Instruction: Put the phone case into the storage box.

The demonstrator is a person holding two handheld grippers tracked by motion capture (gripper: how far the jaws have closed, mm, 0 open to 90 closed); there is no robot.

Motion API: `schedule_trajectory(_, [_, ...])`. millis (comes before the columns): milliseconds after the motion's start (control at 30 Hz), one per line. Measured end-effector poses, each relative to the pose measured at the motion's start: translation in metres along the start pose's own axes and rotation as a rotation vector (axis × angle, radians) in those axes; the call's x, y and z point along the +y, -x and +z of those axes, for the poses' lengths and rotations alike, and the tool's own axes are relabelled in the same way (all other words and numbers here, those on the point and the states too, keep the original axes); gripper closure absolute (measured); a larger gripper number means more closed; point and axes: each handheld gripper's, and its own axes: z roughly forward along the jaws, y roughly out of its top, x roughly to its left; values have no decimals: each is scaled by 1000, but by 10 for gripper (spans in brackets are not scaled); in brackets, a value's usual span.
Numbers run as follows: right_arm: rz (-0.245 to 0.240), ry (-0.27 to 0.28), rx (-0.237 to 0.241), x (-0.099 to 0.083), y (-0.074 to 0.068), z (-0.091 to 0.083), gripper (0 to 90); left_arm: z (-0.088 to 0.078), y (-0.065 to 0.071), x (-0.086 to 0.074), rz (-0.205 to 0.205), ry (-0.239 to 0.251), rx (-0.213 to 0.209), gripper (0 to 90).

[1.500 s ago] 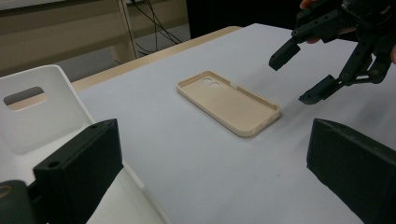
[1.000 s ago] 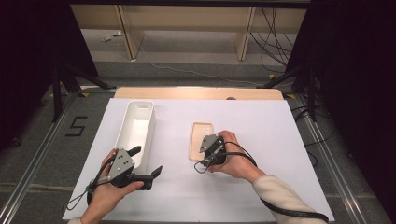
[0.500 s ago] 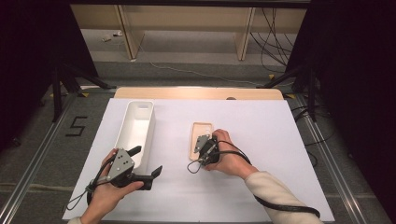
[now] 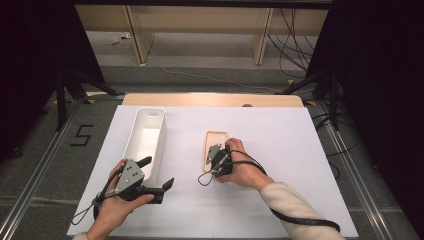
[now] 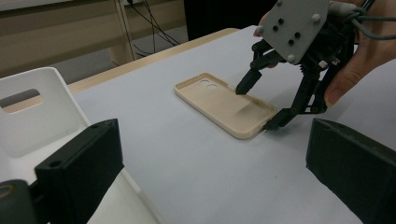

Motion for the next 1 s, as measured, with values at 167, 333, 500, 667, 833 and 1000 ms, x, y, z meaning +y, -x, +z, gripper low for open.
schedule_trajectory(167, [-23, -14, -6, 2, 1, 0, 314, 0, 0, 0, 0, 0, -1, 34])
schedule_trajectory(333, [-35, -27, -5, 4, 1, 1, 317, 0, 0, 0, 1, 1, -3, 35])
schedule_trajectory(500, [-43, -38, 6, 6, 1, 1, 336, 0, 0, 0, 0, 1, -4, 36])
schedule_trajectory(667, [-50, -45, 25, 7, -1, 0, 423, 0, 0, 0, 2, 0, -5, 36])
schedule_trajectory(833, [-69, -51, 48, 8, -2, -1, 516, 1, 1, 0, 4, 0, -8, 36])
schedule_trajectory(1000, [-98, -70, 59, 11, -6, -1, 613, 1, 1, 0, 5, -1, -9, 37])
